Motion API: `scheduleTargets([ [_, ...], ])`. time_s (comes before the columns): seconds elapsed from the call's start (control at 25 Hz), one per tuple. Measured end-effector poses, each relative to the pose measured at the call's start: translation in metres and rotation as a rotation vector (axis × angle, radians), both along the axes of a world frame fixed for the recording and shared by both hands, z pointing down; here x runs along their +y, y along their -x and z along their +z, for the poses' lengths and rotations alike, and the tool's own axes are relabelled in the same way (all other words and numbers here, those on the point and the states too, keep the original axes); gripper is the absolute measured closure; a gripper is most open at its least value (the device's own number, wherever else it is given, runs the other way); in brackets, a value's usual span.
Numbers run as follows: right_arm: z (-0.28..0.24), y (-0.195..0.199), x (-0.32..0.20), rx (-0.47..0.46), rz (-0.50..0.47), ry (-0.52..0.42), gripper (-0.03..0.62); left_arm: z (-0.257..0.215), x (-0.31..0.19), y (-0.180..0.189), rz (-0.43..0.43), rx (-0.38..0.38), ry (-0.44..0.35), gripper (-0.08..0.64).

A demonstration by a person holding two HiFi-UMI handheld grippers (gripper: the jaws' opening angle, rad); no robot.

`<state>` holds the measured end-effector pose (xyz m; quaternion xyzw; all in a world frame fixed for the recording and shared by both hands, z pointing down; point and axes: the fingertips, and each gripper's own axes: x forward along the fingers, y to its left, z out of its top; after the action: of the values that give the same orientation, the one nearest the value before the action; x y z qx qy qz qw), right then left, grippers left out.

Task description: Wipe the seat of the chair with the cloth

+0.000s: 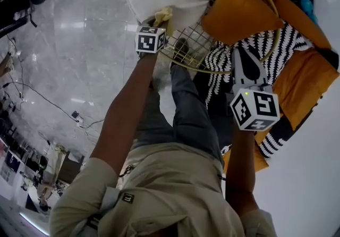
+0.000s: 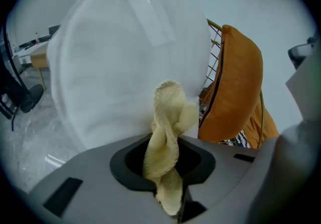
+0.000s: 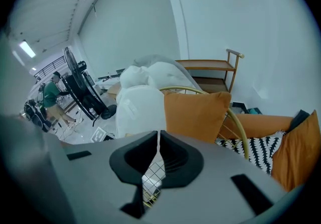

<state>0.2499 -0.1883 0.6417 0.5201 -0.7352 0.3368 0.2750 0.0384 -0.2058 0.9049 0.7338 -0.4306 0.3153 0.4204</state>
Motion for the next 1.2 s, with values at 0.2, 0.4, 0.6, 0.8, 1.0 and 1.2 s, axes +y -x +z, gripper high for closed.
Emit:
scheduleTargets([
  [0.2,-0.019,0.019,-0.005,-0.017,-0.022,-0.033,0.565,-0.011,0.011,0.052,-0.03,-0.029,0.009,0.465],
  [0.4,-0.054,0.041,0.001,-0.031,-0.027,-0.085,0.565,-0.068,0.01,0.065,0.038,0.003,-0.077,0.466],
  [0.6,-0.101,0.061,0.003,-0.041,-0.043,-0.15,0.565,-0.164,0.004,0.083,0.115,0.05,-0.218,0.466],
  [0.8,-0.156,0.075,0.009,-0.039,-0.063,-0.227,0.565,-0.28,0.008,0.105,0.131,0.099,-0.386,0.466],
  [1.0,-0.216,0.093,0.021,-0.036,-0.073,-0.321,0.565,-0.401,0.02,0.132,0.126,0.148,-0.574,0.466],
  [1.2,-0.276,0.115,0.041,-0.07,-0.094,-0.393,0.565,-0.514,0.05,0.159,0.137,0.173,-0.747,0.466],
])
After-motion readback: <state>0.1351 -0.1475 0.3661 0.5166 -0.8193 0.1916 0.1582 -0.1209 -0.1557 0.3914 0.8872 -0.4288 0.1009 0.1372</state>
